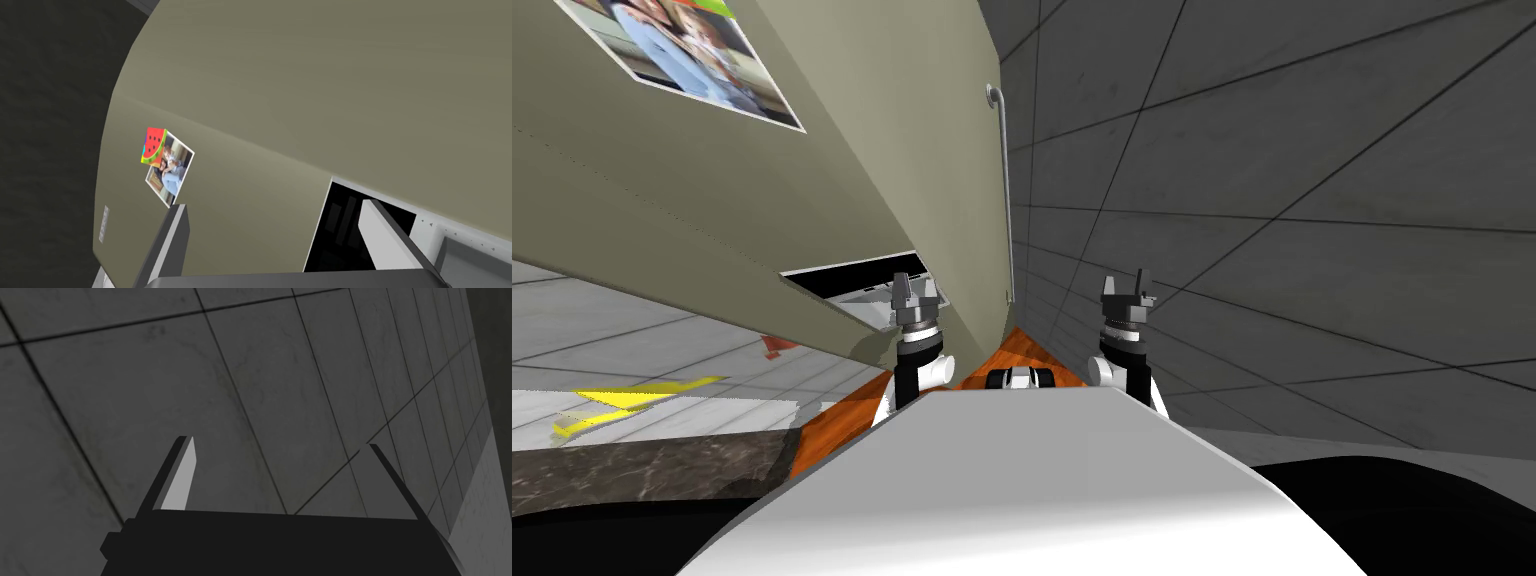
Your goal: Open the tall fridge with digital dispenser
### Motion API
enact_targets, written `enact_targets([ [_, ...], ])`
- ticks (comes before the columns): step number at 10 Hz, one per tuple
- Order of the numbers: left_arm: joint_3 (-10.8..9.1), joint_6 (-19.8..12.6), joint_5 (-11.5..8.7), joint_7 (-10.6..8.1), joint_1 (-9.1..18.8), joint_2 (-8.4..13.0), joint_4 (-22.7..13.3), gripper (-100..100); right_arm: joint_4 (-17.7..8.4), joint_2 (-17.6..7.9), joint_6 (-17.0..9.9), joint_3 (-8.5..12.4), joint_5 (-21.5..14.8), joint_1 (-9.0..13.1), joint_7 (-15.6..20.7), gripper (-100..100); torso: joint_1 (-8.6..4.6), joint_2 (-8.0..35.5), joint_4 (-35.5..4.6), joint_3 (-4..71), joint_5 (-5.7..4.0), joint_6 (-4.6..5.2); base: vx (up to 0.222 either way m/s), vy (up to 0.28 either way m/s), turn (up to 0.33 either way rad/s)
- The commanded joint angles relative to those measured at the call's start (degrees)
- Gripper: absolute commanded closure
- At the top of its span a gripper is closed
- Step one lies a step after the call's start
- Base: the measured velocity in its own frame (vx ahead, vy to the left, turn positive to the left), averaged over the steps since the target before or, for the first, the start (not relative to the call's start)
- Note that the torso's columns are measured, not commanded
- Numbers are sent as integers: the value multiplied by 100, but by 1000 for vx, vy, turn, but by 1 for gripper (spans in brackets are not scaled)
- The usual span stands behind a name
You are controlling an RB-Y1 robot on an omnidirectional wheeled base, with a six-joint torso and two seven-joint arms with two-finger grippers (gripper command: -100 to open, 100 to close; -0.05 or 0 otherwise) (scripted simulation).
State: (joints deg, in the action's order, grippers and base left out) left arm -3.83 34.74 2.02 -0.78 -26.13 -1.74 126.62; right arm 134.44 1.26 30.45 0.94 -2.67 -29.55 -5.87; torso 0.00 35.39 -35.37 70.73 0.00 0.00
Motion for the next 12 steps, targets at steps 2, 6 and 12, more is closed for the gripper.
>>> enact_targets([
  [2,-15,-89,40,26,86,385,-98,-100,-2,0,0,0,0,0,0,0,1,616,-612,1241,0,0,6,-1,-39],
  [6,-85,-499,221,147,481,910,-555,-100,-3,0,-1,0,0,-1,0,0,-1,687,-690,1385,0,0,10,-2,-95],
  [12,-203,-1192,528,351,1150,1067,-1332,-100,-3,0,-1,0,0,-1,0,0,-1,690,-691,1384,0,-1,19,-3,-120],
])
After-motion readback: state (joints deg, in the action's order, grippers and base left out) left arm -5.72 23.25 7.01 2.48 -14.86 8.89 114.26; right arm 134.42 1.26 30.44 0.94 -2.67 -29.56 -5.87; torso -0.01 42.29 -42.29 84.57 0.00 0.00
